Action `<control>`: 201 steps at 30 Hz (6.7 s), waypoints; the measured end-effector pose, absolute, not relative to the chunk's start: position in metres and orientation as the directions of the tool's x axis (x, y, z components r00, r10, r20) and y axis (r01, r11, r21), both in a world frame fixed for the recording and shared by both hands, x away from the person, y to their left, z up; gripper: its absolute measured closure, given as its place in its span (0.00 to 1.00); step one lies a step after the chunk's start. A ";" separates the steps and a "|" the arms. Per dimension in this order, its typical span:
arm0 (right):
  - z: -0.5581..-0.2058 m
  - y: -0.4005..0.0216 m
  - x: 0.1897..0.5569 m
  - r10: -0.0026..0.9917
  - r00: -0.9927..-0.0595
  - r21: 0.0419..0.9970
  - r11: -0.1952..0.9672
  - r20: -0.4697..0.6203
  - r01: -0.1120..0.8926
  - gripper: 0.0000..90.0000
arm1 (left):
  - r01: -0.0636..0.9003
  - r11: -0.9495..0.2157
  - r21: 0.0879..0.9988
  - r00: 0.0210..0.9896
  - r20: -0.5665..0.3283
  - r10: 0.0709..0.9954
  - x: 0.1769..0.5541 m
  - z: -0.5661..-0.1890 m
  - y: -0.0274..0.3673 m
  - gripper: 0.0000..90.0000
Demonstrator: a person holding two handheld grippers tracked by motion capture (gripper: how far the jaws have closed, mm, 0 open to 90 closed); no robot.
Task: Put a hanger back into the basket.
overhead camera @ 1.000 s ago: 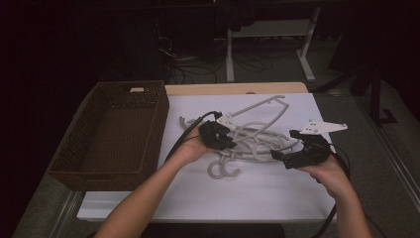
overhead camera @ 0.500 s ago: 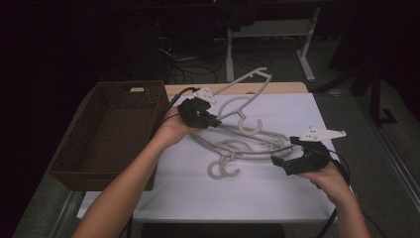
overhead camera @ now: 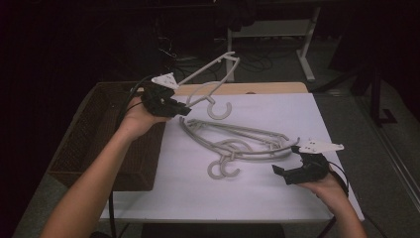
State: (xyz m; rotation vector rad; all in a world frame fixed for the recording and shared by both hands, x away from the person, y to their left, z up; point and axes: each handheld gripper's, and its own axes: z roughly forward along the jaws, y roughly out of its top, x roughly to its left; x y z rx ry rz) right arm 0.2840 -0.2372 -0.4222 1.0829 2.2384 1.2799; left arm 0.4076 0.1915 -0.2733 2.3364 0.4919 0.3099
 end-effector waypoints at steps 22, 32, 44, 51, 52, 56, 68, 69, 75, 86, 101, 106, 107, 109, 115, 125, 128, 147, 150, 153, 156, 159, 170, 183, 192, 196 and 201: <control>-0.435 -0.243 0.285 0.780 -0.623 0.828 0.307 0.064 0.469 0.00 | 0.350 -0.609 0.712 0.827 0.071 0.558 0.381 -0.282 0.303 0.91; -0.436 -0.245 0.285 0.791 -0.608 0.831 0.296 0.063 0.471 0.00 | 0.436 -0.568 0.698 0.771 0.035 0.635 0.369 -0.307 0.359 0.91; -0.437 -0.245 0.286 0.795 -0.604 0.830 0.297 0.058 0.471 0.00 | 0.516 -0.528 0.675 0.742 -0.043 0.670 0.362 -0.328 0.398 0.90; -0.438 -0.246 0.285 0.795 -0.604 0.829 0.301 0.056 0.472 0.00 | 0.538 -0.517 0.666 0.744 -0.088 0.662 0.366 -0.334 0.389 0.90; -0.438 -0.247 0.285 0.795 -0.604 0.829 0.300 0.057 0.473 0.00 | 0.545 -0.524 0.654 0.738 -0.078 0.670 0.367 -0.336 0.389 0.90; -0.438 -0.247 0.286 0.795 -0.604 0.830 0.296 0.060 0.472 0.00 | 0.578 -0.497 0.647 0.719 -0.117 0.685 0.371 -0.343 0.392 0.90; -0.437 -0.248 0.286 0.792 -0.607 0.836 0.283 0.073 0.470 0.00 | 0.647 -0.467 0.604 0.675 -0.168 0.718 0.371 -0.360 0.403 0.90; -0.437 -0.248 0.286 0.792 -0.607 0.836 0.283 0.073 0.470 0.00 | 0.647 -0.467 0.604 0.675 -0.168 0.718 0.371 -0.360 0.403 0.90; -0.437 -0.248 0.286 0.791 -0.607 0.836 0.284 0.072 0.469 0.00 | 0.661 -0.485 0.573 0.660 -0.138 0.738 0.376 -0.365 0.401 0.84; -0.436 -0.248 0.285 0.787 -0.612 0.838 0.283 0.076 0.467 0.00 | 0.613 -0.368 0.699 0.647 -0.177 0.741 0.372 -0.347 0.407 0.45; -0.433 -0.248 0.285 0.785 -0.614 0.845 0.272 0.081 0.460 0.00 | 0.498 -0.326 0.804 0.724 -0.178 0.666 0.371 -0.312 0.358 0.22; -0.433 -0.248 0.284 0.782 -0.619 0.846 0.277 0.077 0.456 0.00 | 0.448 -0.341 0.827 0.764 -0.156 0.626 0.368 -0.296 0.321 0.18; -0.433 -0.248 0.284 0.781 -0.619 0.846 0.277 0.078 0.456 0.00 | 0.448 -0.341 0.827 0.764 -0.156 0.626 0.368 -0.296 0.321 0.18; -0.433 -0.248 0.285 0.781 -0.620 0.847 0.278 0.076 0.454 0.00 | 0.428 -0.344 0.836 0.783 -0.152 0.604 0.367 -0.291 0.308 0.18; -0.433 -0.249 0.284 0.781 -0.620 0.847 0.275 0.079 0.455 0.00 | 0.381 -0.366 0.849 0.828 -0.137 0.544 0.366 -0.282 0.267 0.17; -0.432 -0.248 0.284 0.778 -0.623 0.849 0.275 0.080 0.452 0.00 | 0.335 -0.411 0.848 0.882 -0.128 0.454 0.367 -0.287 0.201 0.19; -0.432 -0.248 0.284 0.776 -0.626 0.849 0.277 0.078 0.450 0.00 | 0.325 -0.430 0.842 0.896 -0.129 0.425 0.368 -0.298 0.172 0.26; -0.431 -0.249 0.284 0.773 -0.629 0.852 0.271 0.085 0.447 0.00 | 0.419 -0.586 0.693 0.837 -0.044 0.546 0.425 -0.388 0.116 1.00; -0.431 -0.249 0.284 0.772 -0.630 0.853 0.271 0.084 0.447 0.00 | 0.447 -0.623 0.642 0.814 -0.003 0.581 0.437 -0.404 0.117 1.00; -0.431 -0.249 0.284 0.772 -0.630 0.852 0.272 0.084 0.447 0.00 | 0.461 -0.631 0.624 0.807 0.002 0.591 0.441 -0.410 0.118 1.00; -0.431 -0.248 0.284 0.772 -0.630 0.851 0.273 0.084 0.449 0.00 | 0.480 -0.656 0.583 0.798 0.020 0.602 0.445 -0.421 0.119 1.00; -0.431 -0.248 0.284 0.772 -0.631 0.851 0.274 0.083 0.448 0.00 | 0.481 -0.679 0.554 0.802 0.034 0.596 0.446 -0.425 0.119 1.00; -0.431 -0.248 0.284 0.771 -0.632 0.851 0.276 0.081 0.446 0.00 | 0.500 -0.678 0.538 0.816 -0.030 0.578 0.431 -0.420 0.123 1.00; -0.431 -0.248 0.284 0.771 -0.632 0.852 0.275 0.081 0.445 0.00 | 0.454 -0.736 0.502 0.869 -0.066 0.491 0.400 -0.426 0.122 1.00; -0.431 -0.247 0.285 0.771 -0.631 0.849 0.279 0.080 0.448 0.00 | 0.439 -0.687 0.580 0.848 -0.015 0.529 0.415 -0.406 0.124 1.00; -0.431 -0.247 0.284 0.770 -0.633 0.850 0.278 0.080 0.447 0.00 | 0.471 -0.707 0.528 0.820 0.033 0.571 0.434 -0.417 0.118 1.00; -0.432 -0.248 0.285 0.770 -0.633 0.850 0.278 0.082 0.448 0.00 | 0.508 -0.729 0.458 0.806 0.045 0.590 0.440 -0.430 0.120 1.00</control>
